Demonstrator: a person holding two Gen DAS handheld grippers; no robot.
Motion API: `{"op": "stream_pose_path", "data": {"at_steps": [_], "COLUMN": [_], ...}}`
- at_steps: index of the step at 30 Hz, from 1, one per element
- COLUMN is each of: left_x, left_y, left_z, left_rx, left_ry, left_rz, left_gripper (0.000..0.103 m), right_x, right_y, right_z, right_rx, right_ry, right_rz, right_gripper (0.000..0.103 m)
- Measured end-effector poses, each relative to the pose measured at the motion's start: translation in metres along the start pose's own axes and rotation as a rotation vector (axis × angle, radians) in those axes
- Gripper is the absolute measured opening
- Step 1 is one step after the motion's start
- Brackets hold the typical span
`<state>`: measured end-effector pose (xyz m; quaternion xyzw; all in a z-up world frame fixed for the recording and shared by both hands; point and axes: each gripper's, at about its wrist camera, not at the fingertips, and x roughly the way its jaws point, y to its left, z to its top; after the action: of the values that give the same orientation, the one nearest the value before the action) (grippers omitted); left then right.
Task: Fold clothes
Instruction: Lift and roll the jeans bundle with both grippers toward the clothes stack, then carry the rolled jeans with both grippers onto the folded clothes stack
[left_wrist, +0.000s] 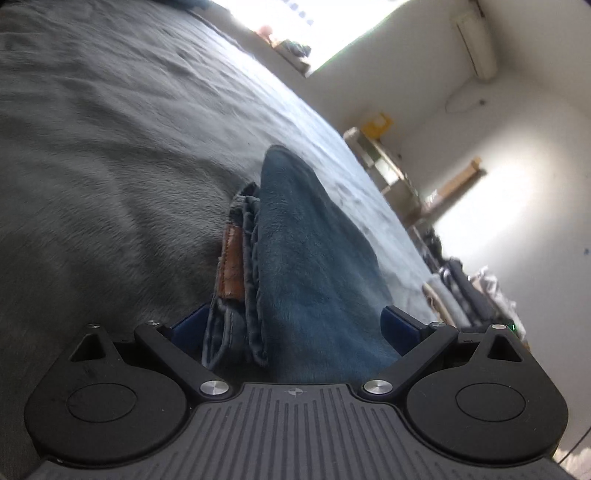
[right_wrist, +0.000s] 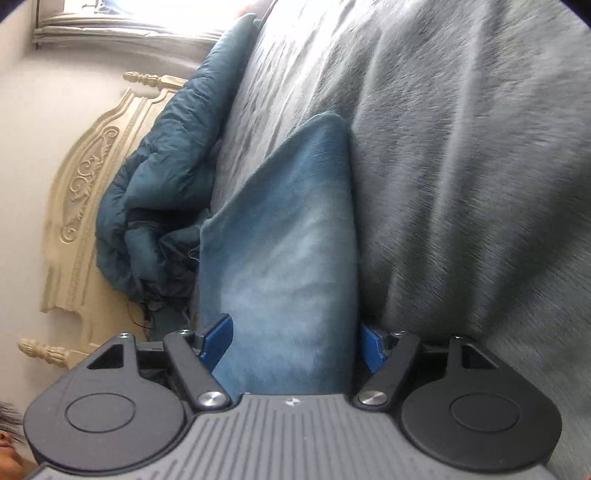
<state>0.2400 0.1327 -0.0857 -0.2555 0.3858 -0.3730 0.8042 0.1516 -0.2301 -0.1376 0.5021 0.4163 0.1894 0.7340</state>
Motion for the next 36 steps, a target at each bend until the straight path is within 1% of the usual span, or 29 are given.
{"op": "stream_pose_path", "data": {"at_steps": [1,4,5,6,7,8,9,11,12,13,15,16,17,19,23,27,32,36], "left_x": [0.004,0.015,0.017,0.018,0.018,0.018,0.017,0.015,0.013,0.012,0.007,0.004,0.001,-0.003,-0.010,-0.014,-0.005,0.012], "left_y": [0.000,0.001,0.004,0.005,0.005,0.006,0.007,0.008,0.008,0.008,0.002,-0.003,-0.007,-0.017,-0.031,-0.053,-0.095,-0.138], "left_z": [0.003,0.012,0.014,0.015,0.016,0.016,0.016,0.015,0.014,0.013,0.012,0.011,0.011,0.010,0.008,0.006,0.006,0.007], "left_rx": [0.000,-0.021,-0.038,-0.055,-0.070,-0.084,-0.097,-0.112,-0.119,-0.123,-0.113,-0.101,-0.085,-0.061,-0.076,-0.057,0.011,0.069], "left_ry": [0.007,0.012,0.005,-0.002,-0.010,-0.015,-0.018,-0.022,-0.024,-0.030,-0.050,-0.059,-0.067,-0.083,-0.094,-0.095,-0.093,-0.069], "left_rz": [-0.004,-0.010,-0.012,-0.009,-0.003,0.003,0.009,0.026,0.035,0.042,0.054,0.062,0.073,0.091,0.093,0.081,0.030,-0.027], "left_gripper": [0.098,0.098,0.095,0.088,0.084,0.078,0.071,0.062,0.056,0.054,0.044,0.043,0.040,0.038,0.036,0.036,0.036,0.036], "right_x": [0.004,0.012,0.012,0.011,0.011,0.010,0.010,0.011,0.012,0.013,0.012,0.010,0.007,0.003,-0.009,-0.033,-0.079,-0.132], "right_y": [0.000,0.001,0.001,0.001,0.001,0.003,0.004,0.004,0.003,0.002,0.003,0.008,0.013,0.022,0.038,0.049,0.055,0.058], "right_z": [0.004,0.013,0.014,0.013,0.012,0.010,0.009,0.007,0.008,0.009,0.009,0.007,0.005,0.002,-0.003,-0.012,-0.029,-0.042], "right_rx": [-0.004,-0.015,-0.018,-0.022,-0.031,-0.047,-0.063,-0.071,-0.066,-0.058,-0.055,-0.077,-0.099,-0.145,-0.207,-0.255,-0.285,-0.317], "right_ry": [0.010,0.033,0.035,0.034,0.031,0.027,0.023,0.014,0.012,0.009,-0.001,-0.013,-0.026,-0.052,-0.075,-0.108,-0.181,-0.272], "right_rz": [0.004,0.008,0.011,0.016,0.017,0.013,0.009,0.012,0.014,0.015,0.015,0.013,0.011,0.006,-0.006,0.005,0.011,0.016], "right_gripper": [0.076,0.077,0.077,0.076,0.071,0.068,0.062,0.057,0.052,0.046,0.040,0.036,0.034,0.030,0.030,0.029,0.029,0.029]}}
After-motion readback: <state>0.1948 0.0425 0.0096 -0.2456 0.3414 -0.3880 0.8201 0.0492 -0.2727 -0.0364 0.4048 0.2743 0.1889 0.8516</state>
